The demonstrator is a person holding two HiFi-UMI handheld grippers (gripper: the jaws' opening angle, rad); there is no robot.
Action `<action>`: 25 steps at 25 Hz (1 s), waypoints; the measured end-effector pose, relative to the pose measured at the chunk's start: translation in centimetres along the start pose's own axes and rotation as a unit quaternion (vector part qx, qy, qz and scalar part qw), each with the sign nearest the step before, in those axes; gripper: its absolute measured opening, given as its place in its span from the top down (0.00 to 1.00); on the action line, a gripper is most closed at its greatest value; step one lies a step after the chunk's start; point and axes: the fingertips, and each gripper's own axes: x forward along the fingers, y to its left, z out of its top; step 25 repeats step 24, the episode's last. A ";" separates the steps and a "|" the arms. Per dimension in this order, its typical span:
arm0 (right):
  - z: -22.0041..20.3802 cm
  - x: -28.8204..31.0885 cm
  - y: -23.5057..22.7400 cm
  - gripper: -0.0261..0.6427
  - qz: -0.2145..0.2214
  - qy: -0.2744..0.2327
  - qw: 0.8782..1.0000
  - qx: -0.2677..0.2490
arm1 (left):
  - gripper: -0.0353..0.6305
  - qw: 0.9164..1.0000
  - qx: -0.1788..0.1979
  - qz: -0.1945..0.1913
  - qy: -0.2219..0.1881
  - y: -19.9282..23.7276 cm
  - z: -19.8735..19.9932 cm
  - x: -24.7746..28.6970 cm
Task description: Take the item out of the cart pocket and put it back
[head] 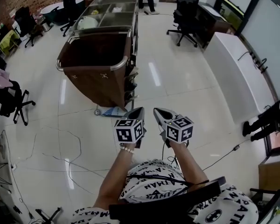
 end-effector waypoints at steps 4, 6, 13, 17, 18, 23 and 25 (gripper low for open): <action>0.1 -0.8 -0.1 0.96 0.008 0.001 1.000 -0.008 | 0.94 1.000 0.003 0.012 -0.004 -0.7 0.0 -0.6; -0.4 -1.0 0.0 0.96 0.011 0.006 1.000 -0.008 | 0.94 1.000 0.003 0.018 -0.010 -0.8 0.2 -1.0; -1.7 -1.7 0.8 0.96 0.021 0.013 1.000 -0.005 | 0.94 0.999 0.001 0.034 -0.005 -0.6 -0.8 -1.9; -1.8 -2.3 0.6 0.96 0.014 0.012 1.000 -0.004 | 0.94 0.999 -0.002 0.035 -0.003 -0.8 -1.4 -2.2; -1.9 -2.4 0.5 0.96 0.013 0.012 1.000 -0.003 | 0.94 0.999 -0.002 0.036 -0.002 -0.8 -1.5 -2.2; -2.4 -2.7 0.5 0.96 0.009 0.012 1.000 -0.003 | 0.94 0.999 -0.005 0.037 -0.004 -0.9 -2.0 -2.7; -2.4 -2.8 0.6 0.96 0.009 0.012 1.000 -0.004 | 0.94 0.999 -0.006 0.036 -0.004 -0.9 -2.0 -2.7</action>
